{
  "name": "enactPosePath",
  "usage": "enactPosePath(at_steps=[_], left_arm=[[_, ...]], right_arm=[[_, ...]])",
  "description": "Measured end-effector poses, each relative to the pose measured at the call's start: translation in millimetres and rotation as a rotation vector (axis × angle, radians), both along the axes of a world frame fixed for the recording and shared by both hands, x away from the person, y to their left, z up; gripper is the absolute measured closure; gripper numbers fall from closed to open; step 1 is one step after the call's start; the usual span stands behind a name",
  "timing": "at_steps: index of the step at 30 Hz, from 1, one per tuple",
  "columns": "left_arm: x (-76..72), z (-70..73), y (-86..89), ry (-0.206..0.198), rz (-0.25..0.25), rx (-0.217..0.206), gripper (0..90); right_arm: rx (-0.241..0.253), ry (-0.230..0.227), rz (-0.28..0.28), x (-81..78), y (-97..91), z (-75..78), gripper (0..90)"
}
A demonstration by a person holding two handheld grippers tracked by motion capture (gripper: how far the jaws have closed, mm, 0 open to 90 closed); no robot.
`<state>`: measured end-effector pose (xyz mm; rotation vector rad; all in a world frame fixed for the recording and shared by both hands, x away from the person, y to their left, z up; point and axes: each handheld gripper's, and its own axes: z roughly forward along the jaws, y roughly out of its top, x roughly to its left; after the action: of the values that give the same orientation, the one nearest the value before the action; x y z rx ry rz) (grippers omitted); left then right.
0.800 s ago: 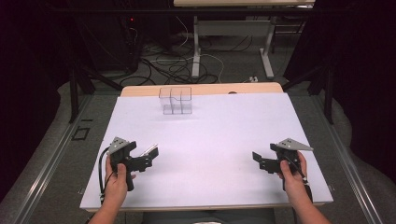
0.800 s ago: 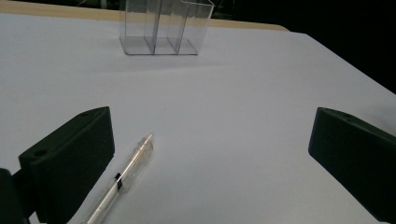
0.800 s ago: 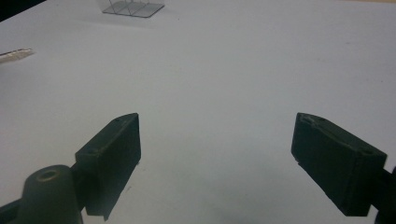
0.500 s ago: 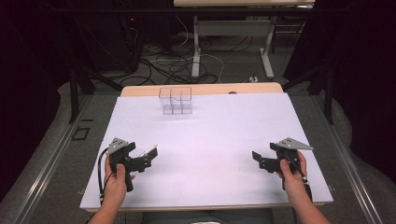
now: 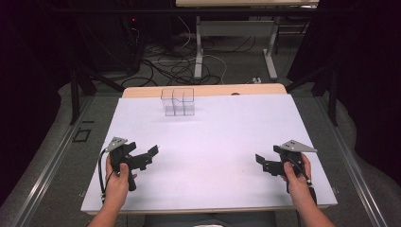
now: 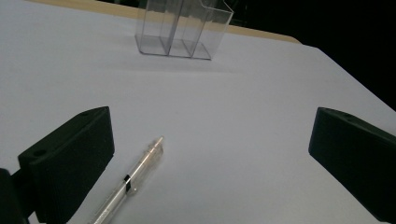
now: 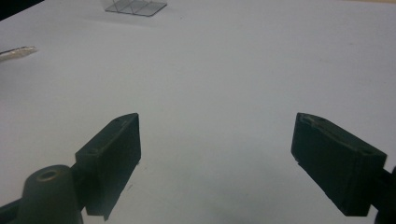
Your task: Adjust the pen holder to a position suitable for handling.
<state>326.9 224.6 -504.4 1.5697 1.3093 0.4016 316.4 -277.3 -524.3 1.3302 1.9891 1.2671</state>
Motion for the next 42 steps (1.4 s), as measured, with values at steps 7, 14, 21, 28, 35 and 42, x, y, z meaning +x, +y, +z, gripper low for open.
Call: enactPosePath(at_steps=[7,14,21,28,35,42], left_arm=[[5.7,20.8,-1.9,-0.052,-0.005,0.018,0.5],[20.8,46.2,-8.4,-0.095,0.006,0.011,1.9],[46.2,68.3,-18.4,-0.100,0.000,0.017,4.3],[62.3,79.2,-25.9,-0.089,0.009,0.022,7.6],[82.6,87.2,-36.5,-0.047,0.000,0.070,15.8],[97.7,92.3,-47.3,-0.003,-0.033,0.111,16.9]], right_arm=[[0.000,-0.007,-0.023,0.9,-3.5,2.0,15.3],[0.003,-0.012,-0.026,0.4,-4.3,2.3,15.3],[0.007,-0.015,-0.019,0.0,-2.0,3.0,15.3],[0.012,-0.013,-0.022,-1.0,-1.7,3.1,15.3],[0.013,-0.010,-0.023,-1.1,-1.5,3.0,15.3],[0.015,-0.008,-0.024,-0.7,-1.9,2.5,15.3]])
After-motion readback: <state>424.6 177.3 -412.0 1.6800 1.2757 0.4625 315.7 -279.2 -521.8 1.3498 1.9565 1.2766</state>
